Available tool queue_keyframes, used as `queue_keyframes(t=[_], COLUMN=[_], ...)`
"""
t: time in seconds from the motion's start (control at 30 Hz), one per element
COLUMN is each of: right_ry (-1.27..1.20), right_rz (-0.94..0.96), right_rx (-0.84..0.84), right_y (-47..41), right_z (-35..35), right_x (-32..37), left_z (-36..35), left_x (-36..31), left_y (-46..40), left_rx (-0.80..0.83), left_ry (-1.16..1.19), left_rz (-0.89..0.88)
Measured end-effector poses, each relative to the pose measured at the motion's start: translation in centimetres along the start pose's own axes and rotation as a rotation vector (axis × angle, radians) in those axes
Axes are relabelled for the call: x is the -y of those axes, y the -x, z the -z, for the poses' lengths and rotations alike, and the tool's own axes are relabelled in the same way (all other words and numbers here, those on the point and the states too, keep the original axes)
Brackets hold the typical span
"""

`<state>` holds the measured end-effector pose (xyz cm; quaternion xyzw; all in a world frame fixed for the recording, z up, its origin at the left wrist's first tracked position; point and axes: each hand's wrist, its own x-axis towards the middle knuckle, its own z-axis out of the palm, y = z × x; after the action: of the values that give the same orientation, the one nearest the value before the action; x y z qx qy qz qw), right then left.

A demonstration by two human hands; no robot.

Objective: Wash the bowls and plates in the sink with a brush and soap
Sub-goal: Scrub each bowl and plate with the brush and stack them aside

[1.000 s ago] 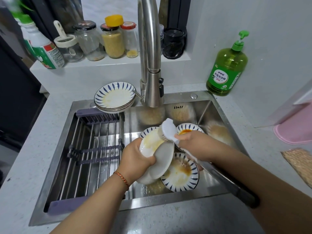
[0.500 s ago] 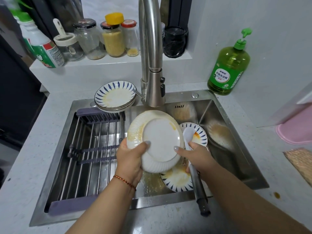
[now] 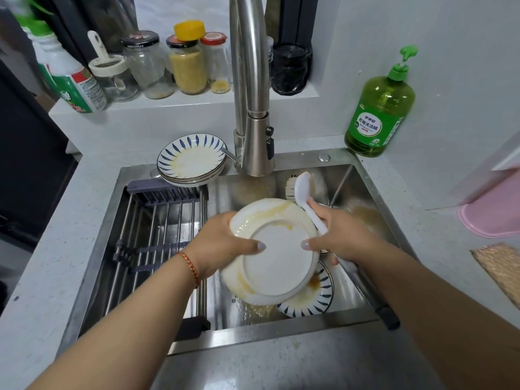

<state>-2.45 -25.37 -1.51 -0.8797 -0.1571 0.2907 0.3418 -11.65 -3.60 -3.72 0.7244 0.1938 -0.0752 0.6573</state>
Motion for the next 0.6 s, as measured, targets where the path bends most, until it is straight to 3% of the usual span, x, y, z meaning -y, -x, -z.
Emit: queue_keyframes(t=[0.1,0.2,0.33,0.47,0.6], right_ry=[0.054,0.022,-0.125,0.034,0.257], right_rz=[0.028,-0.004,-0.089,-0.044,0.070], right_rx=[-0.038,-0.086,-0.014,0.001,0.150], right_y=[-0.2,0.1,0.7,1.5,3.7], right_z=[0.3,0.4,-0.6,-2.1,-3.8], right_x=[0.4,0.0,-0.4,1.0,3.3], left_z=[0.0,-0.1,-0.4,-1.0,-1.2], left_x=[-1.1,-1.1,-0.3,0.4,0.6], left_y=[-0.3,-0.4,-0.5,-0.7,-0.6], left_rx=[0.023,-0.055,-0.170,-0.161,-0.178], left_ry=[-0.164,-0.238,-0.418,-0.538,-0.572], left_rz=[-0.029,-0.053,-0.090,-0.110,-0.126])
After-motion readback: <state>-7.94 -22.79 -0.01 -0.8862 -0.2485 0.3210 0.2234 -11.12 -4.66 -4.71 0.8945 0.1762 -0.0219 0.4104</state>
